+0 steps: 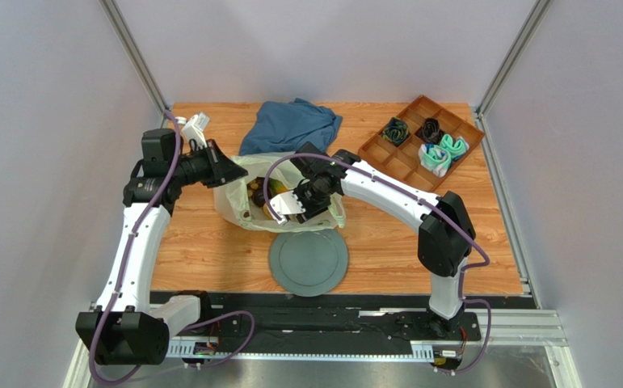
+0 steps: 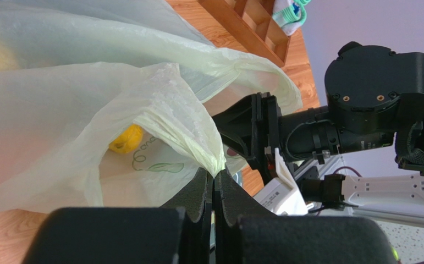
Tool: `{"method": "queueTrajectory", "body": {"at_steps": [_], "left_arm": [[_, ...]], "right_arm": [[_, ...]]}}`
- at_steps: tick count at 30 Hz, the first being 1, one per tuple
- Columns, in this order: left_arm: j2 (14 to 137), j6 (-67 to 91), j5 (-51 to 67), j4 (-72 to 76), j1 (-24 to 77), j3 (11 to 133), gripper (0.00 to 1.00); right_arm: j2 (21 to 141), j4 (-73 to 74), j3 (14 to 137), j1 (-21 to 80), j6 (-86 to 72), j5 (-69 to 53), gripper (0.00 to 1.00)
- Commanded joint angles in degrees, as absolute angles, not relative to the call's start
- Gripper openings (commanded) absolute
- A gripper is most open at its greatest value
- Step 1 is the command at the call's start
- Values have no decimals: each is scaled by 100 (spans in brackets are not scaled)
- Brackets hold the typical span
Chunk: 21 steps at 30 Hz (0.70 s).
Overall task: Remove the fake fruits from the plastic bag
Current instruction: Adjust the plastic bag at the center of the board.
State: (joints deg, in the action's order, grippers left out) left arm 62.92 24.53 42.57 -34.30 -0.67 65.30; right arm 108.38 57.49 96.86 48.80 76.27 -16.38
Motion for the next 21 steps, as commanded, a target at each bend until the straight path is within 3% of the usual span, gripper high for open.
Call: {"method": "queueTrajectory", "body": {"at_steps": [1,7,12,18,21], "left_arm": [[6319,2408,4333,-3208,-61,6416,0],[6477,2434,4552,-3085,-53,6328,0],[6784,2505,4781,-2927,-44,6574,0],[6926,2513,4808,-2927,-35,6715,0],[6917,2531,4825,-2909,-26,6680,0]], "right_arm": [[10907,5328,9405,4860,8008,-889,45],[11039,4299,9334,4544,7577,-458,64],[11241,4140,9729,4211,7339,-368,68],[10635,3981,9194,4166,8022,-1561,68],[10573,4358,8983,4280,8717,-1775,61]]}}
